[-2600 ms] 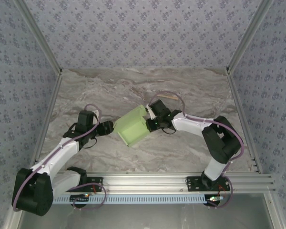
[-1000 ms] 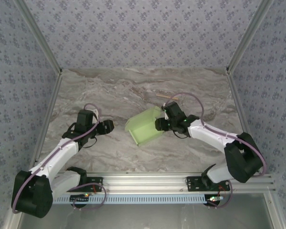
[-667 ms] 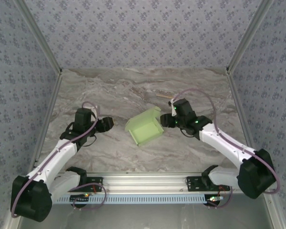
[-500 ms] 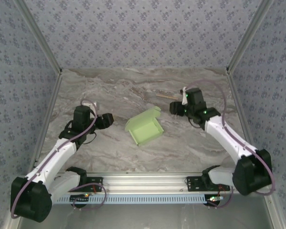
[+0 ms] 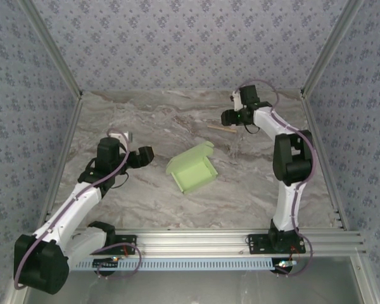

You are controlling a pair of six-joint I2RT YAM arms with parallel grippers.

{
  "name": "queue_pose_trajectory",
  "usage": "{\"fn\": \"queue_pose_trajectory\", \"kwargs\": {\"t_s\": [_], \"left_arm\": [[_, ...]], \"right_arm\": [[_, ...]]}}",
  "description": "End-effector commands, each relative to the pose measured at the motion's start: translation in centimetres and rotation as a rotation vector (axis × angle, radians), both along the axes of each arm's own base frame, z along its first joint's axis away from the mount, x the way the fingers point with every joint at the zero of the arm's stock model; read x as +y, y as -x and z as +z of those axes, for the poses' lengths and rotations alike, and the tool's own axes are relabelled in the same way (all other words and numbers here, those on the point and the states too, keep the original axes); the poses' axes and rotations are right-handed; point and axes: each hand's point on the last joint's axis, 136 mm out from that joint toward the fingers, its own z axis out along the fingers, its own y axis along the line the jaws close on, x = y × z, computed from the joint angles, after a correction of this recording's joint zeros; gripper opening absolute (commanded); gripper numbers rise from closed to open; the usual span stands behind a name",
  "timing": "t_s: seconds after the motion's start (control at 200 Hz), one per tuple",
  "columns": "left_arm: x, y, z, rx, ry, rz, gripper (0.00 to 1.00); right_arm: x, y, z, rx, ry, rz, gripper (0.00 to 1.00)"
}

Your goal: Fold the paper box

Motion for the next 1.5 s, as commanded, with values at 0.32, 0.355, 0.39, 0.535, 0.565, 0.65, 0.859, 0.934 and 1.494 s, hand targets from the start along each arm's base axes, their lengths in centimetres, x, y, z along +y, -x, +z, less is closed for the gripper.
{"fn": "queue_pose_trajectory", "kwargs": {"t_s": [0.32,0.355,0.39,0.535,0.565,0.65,0.859,0.934,1.494], "left_arm": [[-2.1,-1.6,3.8,-0.062,0.063,-0.077,0.97],[-2.0,-1.7,3.6,-0.055,0.059,-0.074,0.97],[-2.0,-1.6,3.5,-0.05,0.057,-0.073,0.97],[-1.7,-1.4,3.3,-0.041,0.042,-0.064,0.97],[-1.6,-1.4,3.4,-0.043,0.04,-0.062,0.97],[-1.5,-1.2,3.4,-0.043,0.036,-0.06,0.97],[-1.2,-0.9,3.1,-0.042,0.017,-0.056,0.96],[-1.1,-0.8,3.0,-0.042,0.016,-0.055,0.97],[-0.8,-0.4,2.4,-0.03,0.005,-0.048,0.96]], "right_arm": [[3.2,-0.4,-4.0,0.094,0.122,0.291,0.68],[3.6,-0.4,-4.2,0.102,0.125,0.303,0.68],[3.9,-0.5,-4.3,0.107,0.129,0.318,0.67],[4.7,-0.7,-4.9,0.128,0.152,0.341,0.66],[4.7,-0.7,-5.0,0.135,0.155,0.344,0.66],[4.7,-0.7,-5.5,0.153,0.175,0.34,0.64],[4.5,-0.5,-6.5,0.201,0.208,0.35,0.6],[4.5,-0.4,-6.8,0.216,0.217,0.359,0.58],[3.4,1.1,-7.8,0.287,0.347,0.428,0.28]]}}
